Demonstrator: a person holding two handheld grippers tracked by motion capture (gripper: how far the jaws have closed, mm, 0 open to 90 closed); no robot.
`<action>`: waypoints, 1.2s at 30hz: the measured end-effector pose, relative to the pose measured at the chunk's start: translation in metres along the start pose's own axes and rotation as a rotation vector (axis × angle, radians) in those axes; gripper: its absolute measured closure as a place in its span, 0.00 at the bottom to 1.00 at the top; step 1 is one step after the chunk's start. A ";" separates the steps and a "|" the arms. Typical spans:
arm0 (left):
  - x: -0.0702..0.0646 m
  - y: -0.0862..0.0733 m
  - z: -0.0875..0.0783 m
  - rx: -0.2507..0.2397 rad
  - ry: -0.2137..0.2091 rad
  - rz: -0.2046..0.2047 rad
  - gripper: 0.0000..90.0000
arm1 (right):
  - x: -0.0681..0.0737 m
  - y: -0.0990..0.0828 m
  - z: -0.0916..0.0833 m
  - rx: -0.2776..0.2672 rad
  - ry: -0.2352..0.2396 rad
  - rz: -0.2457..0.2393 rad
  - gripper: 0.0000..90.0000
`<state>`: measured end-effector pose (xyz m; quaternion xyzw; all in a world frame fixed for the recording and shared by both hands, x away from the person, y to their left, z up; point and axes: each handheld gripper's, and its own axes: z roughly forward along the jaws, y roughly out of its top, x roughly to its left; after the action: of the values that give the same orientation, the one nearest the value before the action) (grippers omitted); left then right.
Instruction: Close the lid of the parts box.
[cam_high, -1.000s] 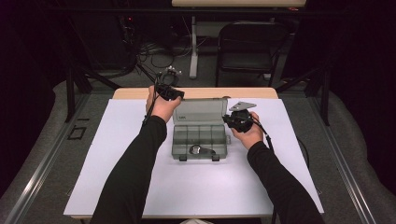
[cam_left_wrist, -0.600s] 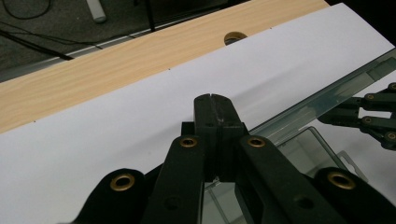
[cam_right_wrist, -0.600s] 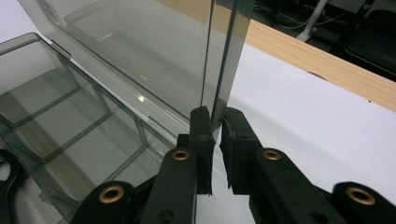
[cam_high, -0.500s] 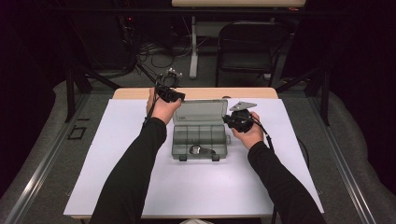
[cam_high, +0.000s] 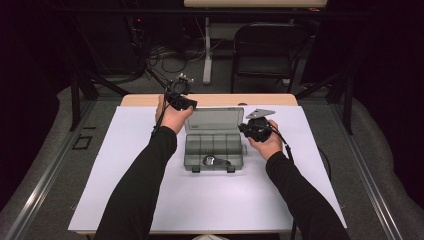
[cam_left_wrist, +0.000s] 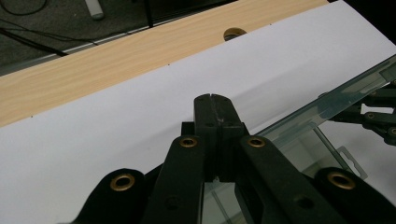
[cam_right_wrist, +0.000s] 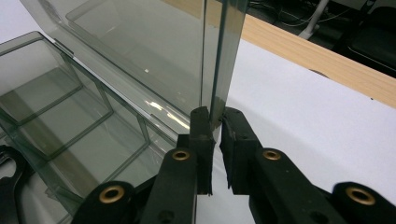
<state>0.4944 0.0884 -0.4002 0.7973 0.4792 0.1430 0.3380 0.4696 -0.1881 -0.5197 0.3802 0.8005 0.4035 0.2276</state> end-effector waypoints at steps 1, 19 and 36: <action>0.000 0.000 0.000 0.000 0.000 0.001 1.00 | 0.000 0.000 0.000 0.000 0.000 0.000 0.93; -0.004 -0.005 -0.001 0.006 0.011 0.025 1.00 | 0.000 0.000 -0.013 -0.012 0.030 0.061 0.89; -0.009 -0.015 0.000 0.016 -0.014 0.036 1.00 | 0.012 0.000 -0.031 0.027 0.085 0.152 1.00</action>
<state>0.4799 0.0852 -0.4101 0.8095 0.4634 0.1394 0.3323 0.4416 -0.1938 -0.5023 0.4252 0.7837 0.4247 0.1571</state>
